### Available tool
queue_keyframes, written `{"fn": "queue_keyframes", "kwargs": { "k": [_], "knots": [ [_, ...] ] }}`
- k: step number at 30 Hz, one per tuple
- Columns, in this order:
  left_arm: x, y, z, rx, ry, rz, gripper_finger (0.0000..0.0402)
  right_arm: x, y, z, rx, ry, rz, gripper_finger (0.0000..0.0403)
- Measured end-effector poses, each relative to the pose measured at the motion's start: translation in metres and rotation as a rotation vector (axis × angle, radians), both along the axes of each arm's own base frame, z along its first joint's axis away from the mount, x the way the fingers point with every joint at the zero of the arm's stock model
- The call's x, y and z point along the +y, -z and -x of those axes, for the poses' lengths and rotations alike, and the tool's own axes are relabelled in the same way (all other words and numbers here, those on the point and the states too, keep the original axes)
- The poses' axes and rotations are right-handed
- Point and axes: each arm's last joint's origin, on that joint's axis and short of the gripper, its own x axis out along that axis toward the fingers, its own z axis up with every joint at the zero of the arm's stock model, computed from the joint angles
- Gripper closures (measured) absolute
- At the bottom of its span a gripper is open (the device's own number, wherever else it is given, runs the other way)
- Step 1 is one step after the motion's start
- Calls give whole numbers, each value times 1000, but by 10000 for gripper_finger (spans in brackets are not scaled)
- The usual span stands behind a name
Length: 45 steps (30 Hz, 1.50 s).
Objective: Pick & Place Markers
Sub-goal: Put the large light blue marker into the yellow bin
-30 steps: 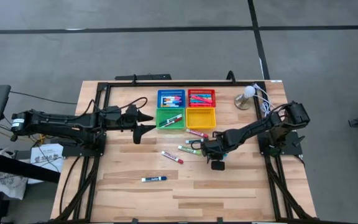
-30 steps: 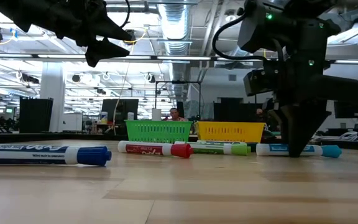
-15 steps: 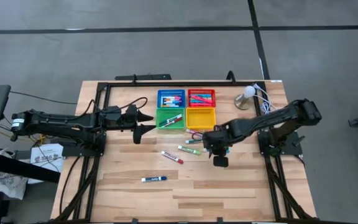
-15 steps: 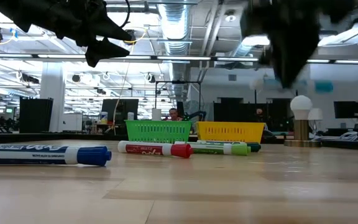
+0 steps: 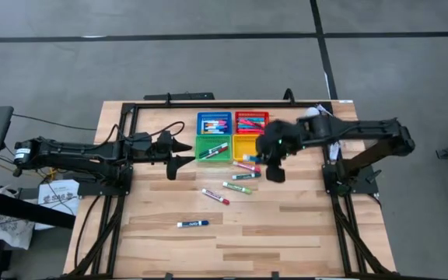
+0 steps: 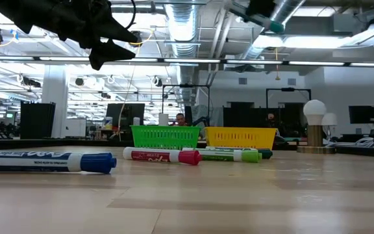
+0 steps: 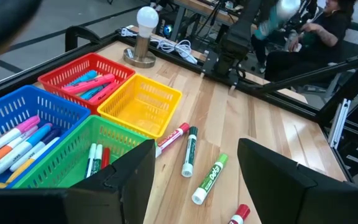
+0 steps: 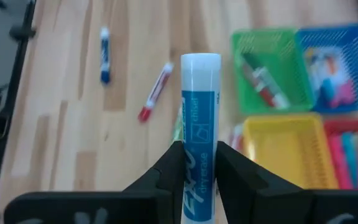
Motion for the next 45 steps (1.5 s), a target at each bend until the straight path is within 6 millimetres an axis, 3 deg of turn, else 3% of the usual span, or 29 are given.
{"fn": "queue_keyframes", "kwargs": {
  "k": [5, 10, 24, 31, 35, 45],
  "knots": [
    [0, 0, 0, 0, 0, 0, 174, -23, -17, -7, -115, 25, 61, 336],
    [0, 0, 0, -1, 0, 0, 174, -50, -7, -20, -103, 55, 162, 336],
    [0, 0, 0, 0, 1, 0, 174, -119, 76, -62, 187, 117, 158, 336],
    [0, 0, 0, 0, 0, 0, 174, -127, 117, -73, 310, 86, 38, 336],
    [0, 0, 0, 0, 0, 0, 174, -125, 139, -68, 381, 78, 12, 336],
    [1, 0, 0, 0, -4, -4, 174, -118, 154, -65, 403, 60, 9, 336]
  ]
}}
